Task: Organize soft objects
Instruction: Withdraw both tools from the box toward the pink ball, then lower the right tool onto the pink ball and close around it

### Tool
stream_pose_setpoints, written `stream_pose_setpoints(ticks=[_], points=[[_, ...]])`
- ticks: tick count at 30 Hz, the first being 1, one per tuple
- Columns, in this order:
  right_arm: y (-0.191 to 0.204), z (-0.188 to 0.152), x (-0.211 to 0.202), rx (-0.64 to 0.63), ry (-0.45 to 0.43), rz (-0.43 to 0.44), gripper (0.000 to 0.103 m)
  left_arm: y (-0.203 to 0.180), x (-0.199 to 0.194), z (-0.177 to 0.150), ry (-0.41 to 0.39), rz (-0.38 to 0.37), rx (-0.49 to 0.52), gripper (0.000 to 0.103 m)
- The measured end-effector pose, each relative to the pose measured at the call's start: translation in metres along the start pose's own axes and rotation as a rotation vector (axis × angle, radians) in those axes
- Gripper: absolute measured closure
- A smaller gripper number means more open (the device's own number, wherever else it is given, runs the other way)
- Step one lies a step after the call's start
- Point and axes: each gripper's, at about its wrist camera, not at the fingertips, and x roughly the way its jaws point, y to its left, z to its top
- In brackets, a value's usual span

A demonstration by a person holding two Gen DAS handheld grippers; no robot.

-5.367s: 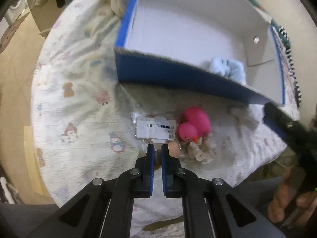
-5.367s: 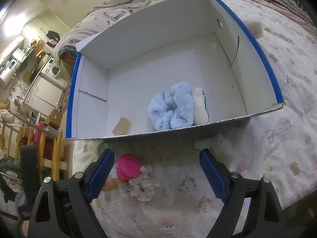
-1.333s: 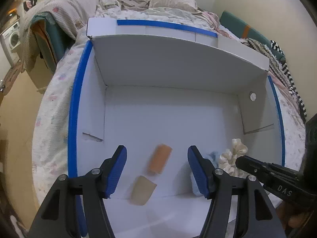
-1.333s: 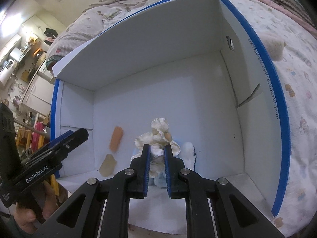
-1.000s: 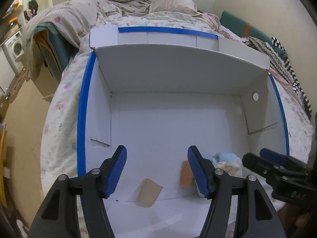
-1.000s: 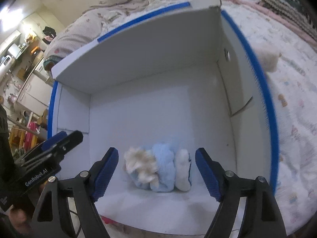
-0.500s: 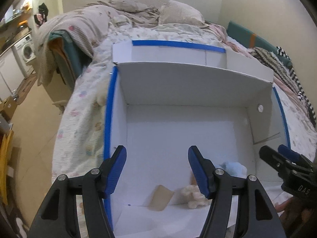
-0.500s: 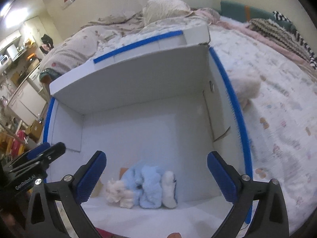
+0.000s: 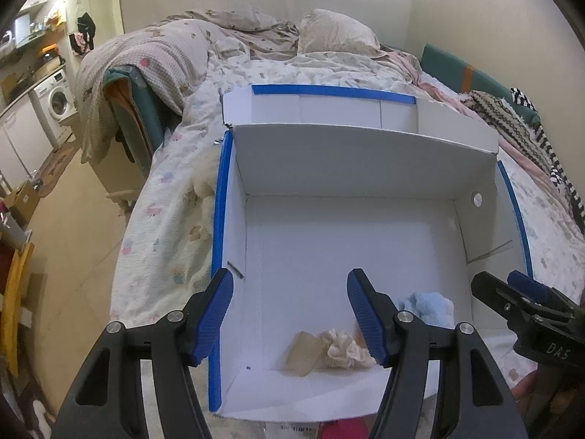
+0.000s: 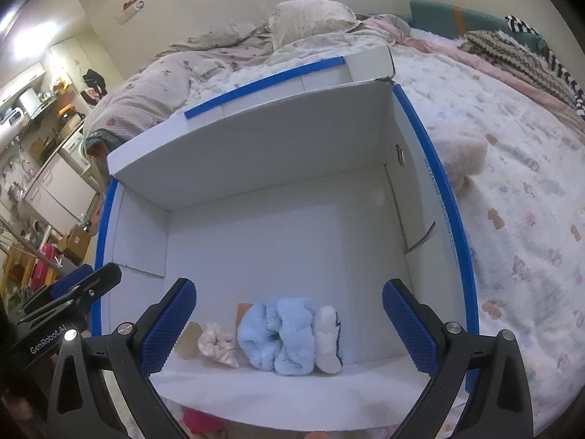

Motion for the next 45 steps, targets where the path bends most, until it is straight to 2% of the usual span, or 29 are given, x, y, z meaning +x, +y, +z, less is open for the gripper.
stream_pose_setpoints(ticks=[4,8,19,22,26,30,34,37,39,42,43,45], points=[[0.001,-0.003,-0.004,0.009,-0.001,-0.001,0.0,0.004,-0.006,-0.004,0.017,-0.003,-0.022,0.041],[-0.002,-0.006,-0.013,0.045,-0.017,0.032,0.0,0.009,-0.015,-0.011,0.014,0.048,-0.046,0.041],[0.001,-0.023,-0.037,0.021,-0.034,0.028,0.0,0.014,-0.036,-0.041,0.011,0.06,-0.003,0.041],[0.001,-0.031,-0.042,0.024,-0.034,0.036,0.0,0.022,-0.037,-0.05,0.048,0.036,-0.036,0.041],[0.0,-0.041,-0.05,0.052,-0.03,0.086,0.0,0.038,-0.035,-0.064,0.088,0.069,-0.085,0.041],[0.001,-0.053,-0.053,0.042,-0.013,0.074,0.0,0.052,-0.037,-0.076,0.097,0.1,-0.111,0.041],[0.005,-0.062,-0.048,0.031,0.041,0.091,0.0,0.071,-0.039,-0.084,0.096,0.135,-0.142,0.041],[0.013,-0.07,-0.035,0.005,0.121,0.103,0.0,0.084,-0.038,-0.088,0.12,0.103,-0.177,0.041],[0.018,-0.076,-0.026,-0.006,0.155,0.108,0.0,0.088,-0.037,-0.09,0.138,0.108,-0.184,0.041],[0.026,-0.084,-0.004,-0.005,0.251,0.153,0.0,0.093,-0.036,-0.092,0.148,0.106,-0.194,0.041],[0.03,-0.087,0.003,-0.005,0.284,0.167,0.002,0.095,-0.035,-0.093,0.156,0.102,-0.197,0.041],[0.039,-0.093,0.018,-0.002,0.344,0.196,0.015,0.097,-0.033,-0.095,0.166,0.097,-0.201,0.041]])
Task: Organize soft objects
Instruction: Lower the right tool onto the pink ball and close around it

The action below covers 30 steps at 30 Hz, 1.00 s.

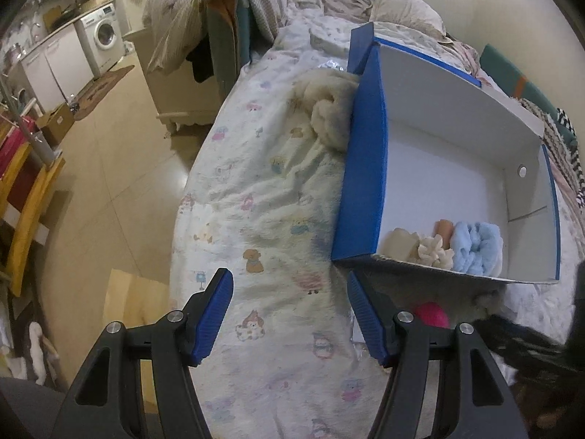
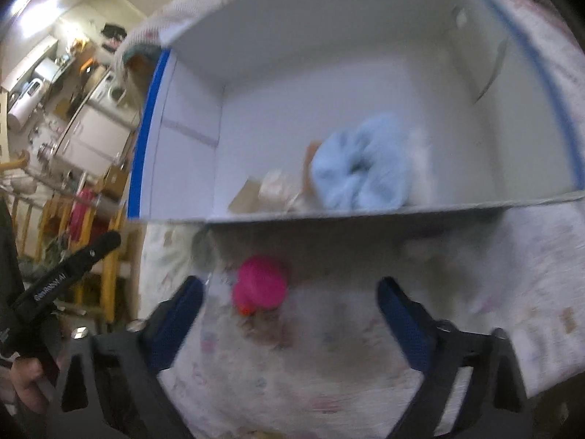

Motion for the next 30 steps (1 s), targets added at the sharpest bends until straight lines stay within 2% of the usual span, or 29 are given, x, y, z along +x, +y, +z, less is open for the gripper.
stream_pose_setpoints(ticks=[2,4,5,7,9,14,21,25,30], points=[[0.007,-0.001,0.016,0.001,0.047,0.021,0.018,0.003,0.003,0.0,0.013,-0.002,-0.005,0.041],[0.015,-0.001,0.031,-0.013,0.074,0.0,0.019,0.006,0.006,-0.001,0.027,-0.011,-0.008,0.041],[0.019,-0.002,0.038,-0.018,0.088,-0.015,0.023,0.006,0.007,-0.001,0.032,-0.012,-0.006,0.041],[0.023,-0.002,0.051,-0.017,0.118,-0.04,0.034,0.007,0.01,-0.002,0.045,-0.019,-0.001,0.041],[0.024,-0.002,0.064,-0.014,0.155,-0.056,0.052,0.006,0.011,-0.003,0.052,-0.023,0.005,0.041],[0.028,-0.005,0.064,-0.048,0.152,-0.066,0.054,0.001,0.019,-0.005,0.088,-0.043,0.017,0.041],[0.006,-0.001,0.024,0.014,0.03,-0.07,0.054,-0.023,0.032,-0.013,0.127,-0.069,0.085,0.041],[-0.012,-0.004,0.011,0.057,0.008,-0.064,0.054,-0.04,0.05,-0.022,0.203,-0.115,0.12,0.041],[-0.02,-0.009,0.0,0.066,-0.003,-0.069,0.054,-0.053,0.075,-0.026,0.287,-0.138,0.103,0.041]])
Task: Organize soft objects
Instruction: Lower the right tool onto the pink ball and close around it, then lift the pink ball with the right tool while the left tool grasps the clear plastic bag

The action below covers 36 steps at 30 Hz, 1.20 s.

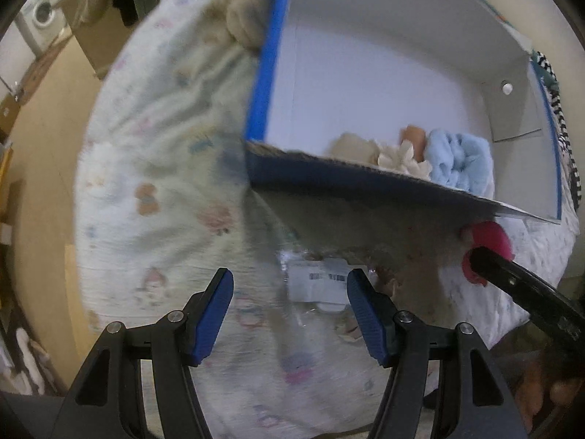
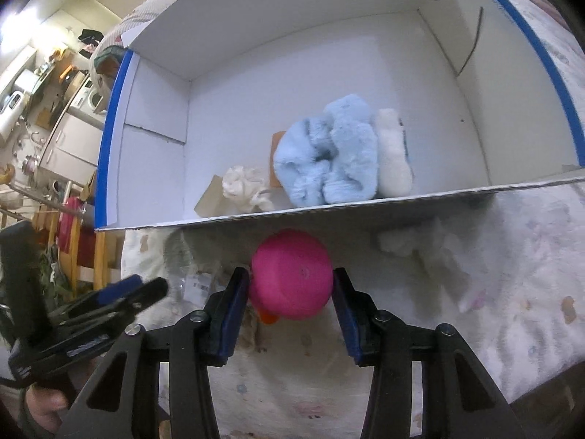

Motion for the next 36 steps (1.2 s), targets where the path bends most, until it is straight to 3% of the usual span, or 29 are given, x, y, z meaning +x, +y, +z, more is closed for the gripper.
stream_pose_setpoints(ticks=[5,10,11,12,15,20,23,36], points=[[-0.003,0.004,0.0,0.006,-0.01,0.002,0.054,-0.007,0.029,0.004,0.081,0.022,-0.004,0.041],[-0.008,0.004,-0.004,0.009,-0.011,0.001,0.054,-0.012,0.042,0.009,0.106,0.055,-0.018,0.042],[-0.006,0.004,-0.003,0.009,-0.011,0.001,0.054,-0.015,0.042,0.01,0.106,0.057,-0.012,0.049],[-0.007,0.004,-0.003,0.01,-0.011,0.001,0.054,-0.019,0.043,0.012,0.107,0.056,0.001,0.064],[-0.008,0.005,-0.004,0.013,-0.013,0.001,0.054,-0.029,0.039,0.013,0.098,0.023,0.044,0.087],[-0.007,0.004,-0.005,0.006,-0.014,0.005,0.054,-0.022,0.013,0.016,0.035,-0.024,0.022,0.09],[-0.006,0.002,-0.006,-0.001,-0.014,0.004,0.054,-0.012,-0.003,0.015,-0.019,-0.013,0.012,0.091],[-0.002,-0.002,0.002,-0.024,0.01,-0.037,0.054,0.018,-0.007,0.009,-0.027,0.051,-0.007,0.093]])
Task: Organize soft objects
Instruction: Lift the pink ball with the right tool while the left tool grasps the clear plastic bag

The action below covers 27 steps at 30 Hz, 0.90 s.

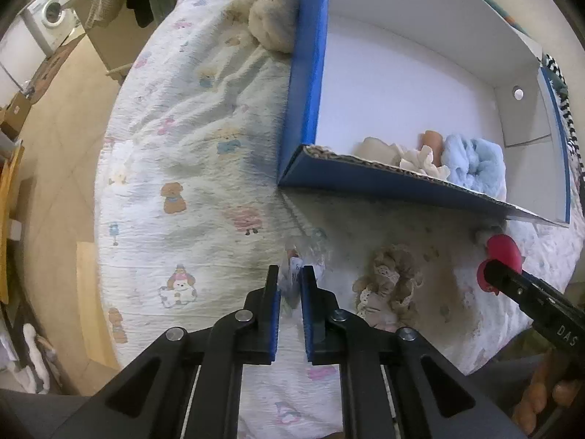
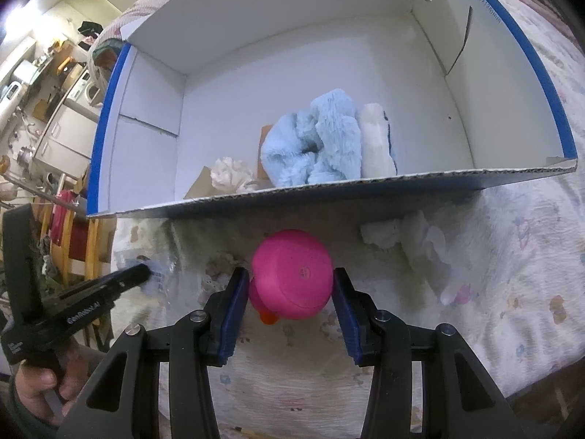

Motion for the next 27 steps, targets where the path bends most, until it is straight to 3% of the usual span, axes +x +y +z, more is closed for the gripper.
stream_pose_setpoints(ticks=[12,20,27], points=[[0.007,-0.005,0.001,-0.02,0.005,0.008,0.054,-0.007,-0.019,-0.017,-0.061,0.042,0.006,0.094],[0.019,-0.003,-0.016,-0.053,-0.025,0.078,0.054,-0.027,-0.072,-0.033,-0.179,0.04,0.026,0.094],[0.029,0.0,-0.04,-0.107,-0.089,0.124,0.054,-0.045,-0.109,-0.025,-0.277,0.026,0.052,0.094]])
